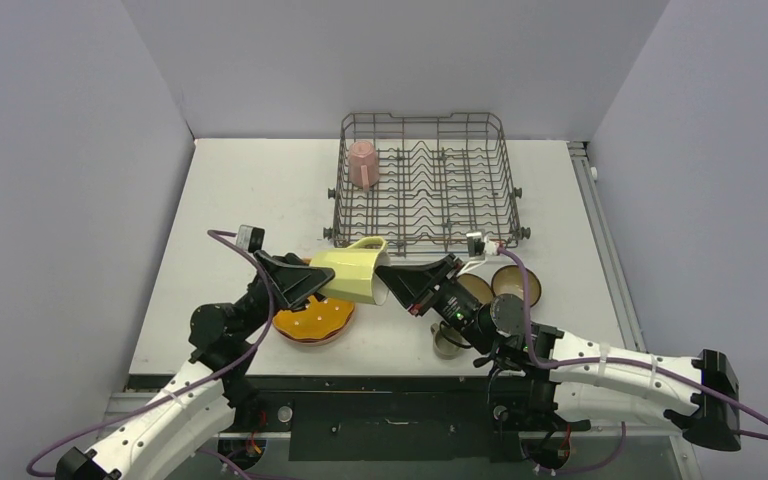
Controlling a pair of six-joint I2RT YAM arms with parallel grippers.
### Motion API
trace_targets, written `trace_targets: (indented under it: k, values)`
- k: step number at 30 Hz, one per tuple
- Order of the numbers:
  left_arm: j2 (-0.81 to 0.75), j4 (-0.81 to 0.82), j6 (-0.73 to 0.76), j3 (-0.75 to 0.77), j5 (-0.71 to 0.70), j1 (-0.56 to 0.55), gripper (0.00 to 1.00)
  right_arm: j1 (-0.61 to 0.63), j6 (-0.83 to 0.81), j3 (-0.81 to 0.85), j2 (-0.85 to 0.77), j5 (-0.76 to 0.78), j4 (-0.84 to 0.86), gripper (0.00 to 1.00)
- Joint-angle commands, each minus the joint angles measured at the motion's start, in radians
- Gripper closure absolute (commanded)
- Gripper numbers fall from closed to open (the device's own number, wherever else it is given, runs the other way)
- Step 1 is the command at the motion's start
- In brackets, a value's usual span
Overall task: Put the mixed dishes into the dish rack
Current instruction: Turn the cup upside down in the dish rack.
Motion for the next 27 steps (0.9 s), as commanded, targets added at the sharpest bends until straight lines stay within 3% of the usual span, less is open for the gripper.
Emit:
trace_targets:
  k: [1, 3, 5, 9, 21, 27]
  values:
    - [-0.002, 0.089, 0.016, 0.050, 0.000, 0.003, 0.64, 0.008, 0.002, 0.001, -0.056, 0.036, 0.121, 1.00]
    - [-0.007, 0.082, 0.017, 0.047, -0.009, 0.004, 0.87, 0.009, 0.001, -0.006, -0.065, 0.037, 0.119, 1.00]
    - [-0.012, 0.059, 0.019, 0.048, -0.017, 0.003, 1.00, 0.008, -0.001, -0.007, -0.074, 0.039, 0.112, 1.00]
    - [-0.017, 0.043, 0.025, 0.052, -0.028, 0.003, 1.00, 0.009, -0.002, -0.007, -0.090, 0.044, 0.086, 0.97]
    - [-0.067, -0.042, 0.069, 0.051, -0.107, 0.004, 1.00, 0.007, -0.017, -0.015, -0.165, 0.059, -0.030, 0.70]
    - [-0.037, -0.050, 0.091, 0.075, -0.070, 0.004, 1.00, 0.007, -0.034, -0.008, -0.218, 0.078, -0.143, 0.65]
